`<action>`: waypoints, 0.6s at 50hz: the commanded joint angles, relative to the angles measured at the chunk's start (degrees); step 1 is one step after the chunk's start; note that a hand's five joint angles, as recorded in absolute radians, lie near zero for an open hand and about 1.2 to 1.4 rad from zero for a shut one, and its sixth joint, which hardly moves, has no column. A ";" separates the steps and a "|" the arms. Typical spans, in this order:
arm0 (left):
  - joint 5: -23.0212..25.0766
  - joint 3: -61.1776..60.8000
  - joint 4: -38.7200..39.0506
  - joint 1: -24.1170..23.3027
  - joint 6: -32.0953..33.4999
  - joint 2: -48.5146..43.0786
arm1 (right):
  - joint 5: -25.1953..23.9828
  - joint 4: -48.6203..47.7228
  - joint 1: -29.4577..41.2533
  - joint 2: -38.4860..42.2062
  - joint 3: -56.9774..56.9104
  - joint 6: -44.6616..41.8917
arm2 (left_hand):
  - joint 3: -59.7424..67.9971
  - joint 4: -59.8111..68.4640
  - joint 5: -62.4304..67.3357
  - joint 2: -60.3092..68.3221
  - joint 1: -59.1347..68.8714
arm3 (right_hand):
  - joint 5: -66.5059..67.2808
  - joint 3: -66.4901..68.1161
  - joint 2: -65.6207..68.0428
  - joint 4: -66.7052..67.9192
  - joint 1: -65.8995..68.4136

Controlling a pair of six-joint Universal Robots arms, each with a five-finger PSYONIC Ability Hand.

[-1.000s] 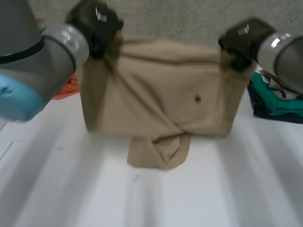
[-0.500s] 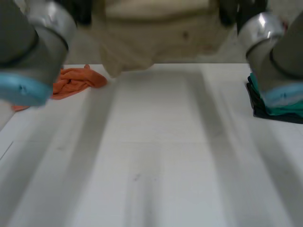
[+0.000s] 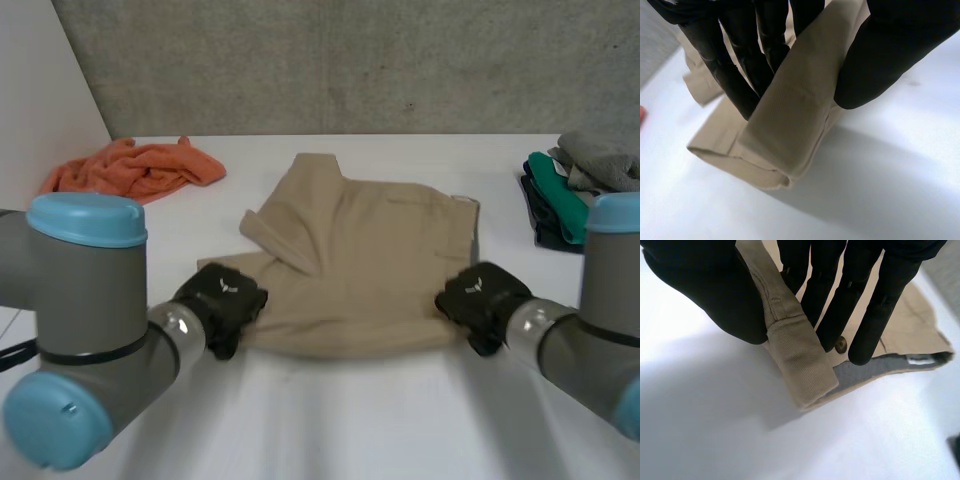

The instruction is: Fold the laundry.

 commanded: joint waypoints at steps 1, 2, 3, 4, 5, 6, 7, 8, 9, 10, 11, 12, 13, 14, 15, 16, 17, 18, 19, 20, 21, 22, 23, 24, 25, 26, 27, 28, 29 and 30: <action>2.87 -0.48 -12.14 -0.39 0.15 3.26 | -0.66 11.57 -2.54 -4.45 2.58 -7.69 | -36.14 -36.55 -36.00 -36.49 -33.54 | 11.46 11.73 12.42 11.42 15.71; 3.40 -0.21 -12.41 -0.21 0.24 3.61 | -0.84 11.22 -2.72 -4.54 2.76 -7.79 | -45.69 -46.10 -45.55 -46.04 -43.09 | 11.46 11.73 12.42 11.42 15.71; 4.19 0.49 -12.24 -0.04 0.32 4.40 | -1.01 10.69 -2.90 -4.54 3.02 -7.79 | -54.61 -55.02 -54.47 -54.96 -52.01 | 11.46 11.73 12.42 11.42 15.71; 4.64 1.02 -11.89 0.14 0.33 4.84 | -1.36 9.03 -3.25 -4.45 3.37 -7.35 | -55.20 -55.61 -55.06 -55.55 -52.60 | 11.46 11.73 12.42 11.42 15.71; 4.90 1.54 -11.11 0.40 0.41 5.02 | -1.54 8.32 -3.34 -4.45 3.46 -7.09 | -55.54 -55.95 -55.40 -55.89 -52.94 | 11.46 11.73 12.42 11.42 15.71; 4.99 2.24 -9.79 0.75 0.41 5.19 | -1.63 7.44 -3.43 -4.45 3.72 -6.65 | -55.88 -56.28 -55.73 -56.22 -53.27 | 11.46 11.73 12.42 11.42 15.71; 5.43 3.82 -7.34 1.71 0.50 5.11 | -1.72 6.74 -3.43 -4.45 4.07 -6.12 | -56.05 -56.45 -55.90 -56.39 -53.44 | 11.46 11.73 12.42 11.42 15.71; 5.52 4.70 -5.93 2.33 0.41 4.85 | -1.72 5.34 -3.34 -4.45 4.42 -4.90 | -55.72 -56.12 -55.57 -56.06 -53.11 | 11.46 11.73 12.42 11.42 15.71; 5.69 5.58 -4.43 2.95 0.41 4.32 | -1.72 4.63 -3.34 -4.45 4.69 -4.37 | -55.05 -55.45 -54.90 -55.39 -52.44 | 11.46 11.73 12.42 11.42 15.71; 6.22 7.68 -1.63 4.17 0.41 2.84 | -1.72 4.10 -3.25 -4.45 4.95 -3.75 | -51.88 -52.28 -51.73 -52.22 -49.27 | 11.46 11.73 12.42 11.42 15.71; 6.57 8.83 -0.30 4.62 0.41 1.69 | -1.72 2.96 -2.99 -4.37 5.39 -2.70 | -50.18 -50.58 -50.04 -50.52 -47.58 | 11.46 11.73 12.42 11.42 15.71; 7.62 11.54 2.06 5.49 0.59 -0.84 | -1.63 2.43 -2.90 -4.36 5.66 -2.26 | -46.33 -46.74 -46.19 -46.68 -43.73 | 11.46 11.73 12.42 11.42 15.71; 8.32 12.96 3.22 5.85 0.85 -2.09 | -1.54 1.55 -2.55 -4.28 6.18 -1.64 | -44.63 -45.03 -44.48 -44.97 -42.02 | 11.46 11.73 12.42 11.42 15.71; 9.03 14.63 4.18 6.11 1.03 -3.49 | -1.54 1.11 -2.46 -4.28 6.45 -1.29 | -42.78 -43.18 -42.64 -43.12 -40.18 | 11.46 11.73 12.42 11.42 15.71; 9.64 16.30 4.98 6.38 1.20 -4.90 | -1.54 0.76 -2.38 -4.28 6.54 -1.02 | -41.10 -41.50 -40.95 -41.44 -38.49 | 11.46 11.73 12.42 11.42 15.71; 10.96 19.62 5.59 6.73 1.38 -7.87 | -1.54 0.06 -2.29 -4.28 6.97 -0.59 | -38.25 -38.65 -38.10 -38.59 -35.64 | 11.46 11.73 12.42 11.42 15.71; 11.32 21.48 5.51 6.82 1.47 -9.47 | -1.54 -0.30 -2.20 -4.19 7.15 -0.41 | -37.22 -37.62 -37.08 -37.56 -34.62 | 11.46 11.73 12.42 11.42 15.71; 12.02 24.98 5.16 6.82 1.73 -12.70 | -1.54 -0.82 -1.94 -4.19 7.67 -0.23 | -34.38 -34.78 -34.24 -34.72 -31.78 | 11.46 11.73 12.42 11.42 15.71; 12.28 26.84 4.90 6.82 1.99 -14.21 | -1.45 -1.09 -1.76 -4.19 7.85 -0.14 | -33.52 -33.92 -33.37 -33.86 -30.91 | 11.46 11.73 12.42 11.42 15.71; 12.46 28.77 4.55 6.82 2.17 -15.88 | -1.45 -1.35 -1.67 -4.19 8.03 -0.14 | -32.84 -33.25 -32.70 -33.19 -30.24 | 11.46 11.73 12.42 11.42 15.71; 12.46 32.71 3.59 6.82 3.04 -19.03 | -1.45 -1.97 -1.50 -4.19 8.38 -0.06 | -31.34 -31.74 -31.19 -31.68 -28.73 | 11.46 11.73 12.42 11.42 15.71; 12.38 34.58 3.06 6.73 3.40 -20.63 | -1.37 -2.23 -1.50 -4.28 8.47 0.12 | -30.82 -31.23 -30.68 -31.17 -28.22 | 11.46 11.73 12.42 11.42 15.71; 12.29 36.42 2.27 6.73 3.84 -22.30 | -1.36 -2.50 -1.50 -4.28 8.65 0.12 | -30.32 -30.72 -30.17 -30.66 -27.71 | 11.46 11.73 12.42 11.42 15.71; 12.03 40.01 0.69 6.64 4.89 -25.36 | -1.36 -2.67 -1.50 -4.36 8.82 0.21 | -28.98 -29.38 -28.84 -29.33 -26.38 | 11.46 11.73 12.42 11.42 15.71; 11.94 41.78 -0.10 6.47 5.42 -26.87 | -1.36 -3.11 -1.50 -4.45 9.08 0.21 | -28.97 -29.37 -28.82 -29.31 -26.36 | 11.46 11.73 12.42 11.42 15.71; 12.02 43.37 -0.98 6.38 5.86 -28.19 | -1.36 -3.38 -1.50 -4.54 9.26 0.21 | -28.97 -29.37 -28.82 -29.31 -26.36 | 11.46 11.73 12.42 11.42 15.71; 12.02 45.04 -1.77 6.21 6.38 -29.42 | -1.36 -3.64 -1.50 -4.54 9.44 0.30 | -28.80 -29.20 -28.66 -29.15 -26.20 | 11.46 11.73 12.42 11.42 15.71; 11.68 48.01 -3.26 5.94 7.35 -31.96 | -1.36 -4.08 -1.50 -4.71 9.61 0.30 | -28.80 -29.20 -28.66 -29.14 -26.20 | 11.46 11.73 12.42 11.42 15.71; 11.67 49.61 -3.97 5.77 7.88 -33.11 | -1.36 -4.25 -1.41 -4.80 9.79 0.30 | -28.80 -29.20 -28.66 -29.14 -26.20 | 11.46 11.73 12.42 11.42 15.71; 11.58 50.84 -4.59 5.59 8.15 -34.17 | -1.36 -4.34 -1.41 -4.89 9.96 0.30 | -28.80 -29.20 -28.66 -29.14 -26.20 | 11.46 11.73 12.42 11.42 15.71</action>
